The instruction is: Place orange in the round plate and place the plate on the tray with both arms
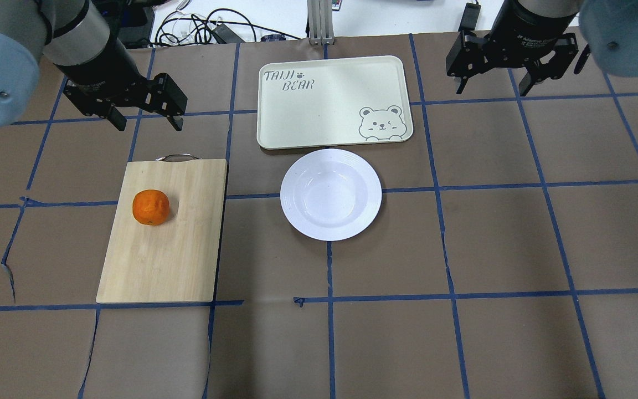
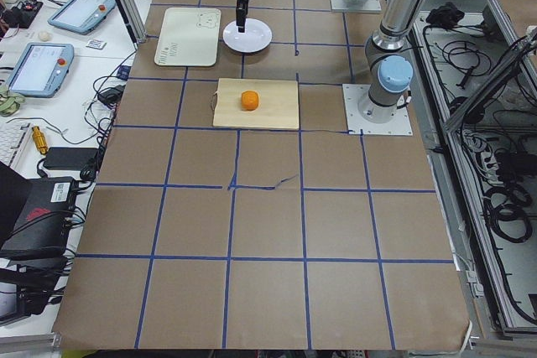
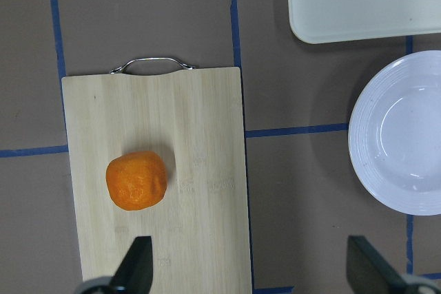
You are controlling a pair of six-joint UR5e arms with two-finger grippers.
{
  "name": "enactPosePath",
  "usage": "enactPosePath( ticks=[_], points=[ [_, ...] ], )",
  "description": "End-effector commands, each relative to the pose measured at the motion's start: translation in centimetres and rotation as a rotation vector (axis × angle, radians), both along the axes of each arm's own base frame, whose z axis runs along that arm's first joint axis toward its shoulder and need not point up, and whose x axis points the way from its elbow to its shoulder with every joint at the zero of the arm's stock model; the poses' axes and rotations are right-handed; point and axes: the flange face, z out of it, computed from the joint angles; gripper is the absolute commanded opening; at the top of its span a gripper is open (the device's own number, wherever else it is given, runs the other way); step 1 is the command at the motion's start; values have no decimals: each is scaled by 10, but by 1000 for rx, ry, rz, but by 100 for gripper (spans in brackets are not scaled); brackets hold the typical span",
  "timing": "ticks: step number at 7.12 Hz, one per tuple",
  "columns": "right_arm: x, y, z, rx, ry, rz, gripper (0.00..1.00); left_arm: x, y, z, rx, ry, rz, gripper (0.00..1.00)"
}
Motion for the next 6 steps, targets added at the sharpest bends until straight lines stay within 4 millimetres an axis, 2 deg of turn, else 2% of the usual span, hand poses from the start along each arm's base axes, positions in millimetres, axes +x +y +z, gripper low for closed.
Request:
enactPosePath(
  ticks=[1, 5, 6],
  points=[
    [0, 0, 0, 1, 0, 0, 100, -1, 0, -7, 11, 6, 1, 100],
    [0, 2, 2, -4, 0, 0, 100, 1, 0, -2, -6, -7, 3, 100],
    [0, 2, 2, -4, 0, 0, 100, 0, -2, -7, 3, 6, 14, 100]
  ],
)
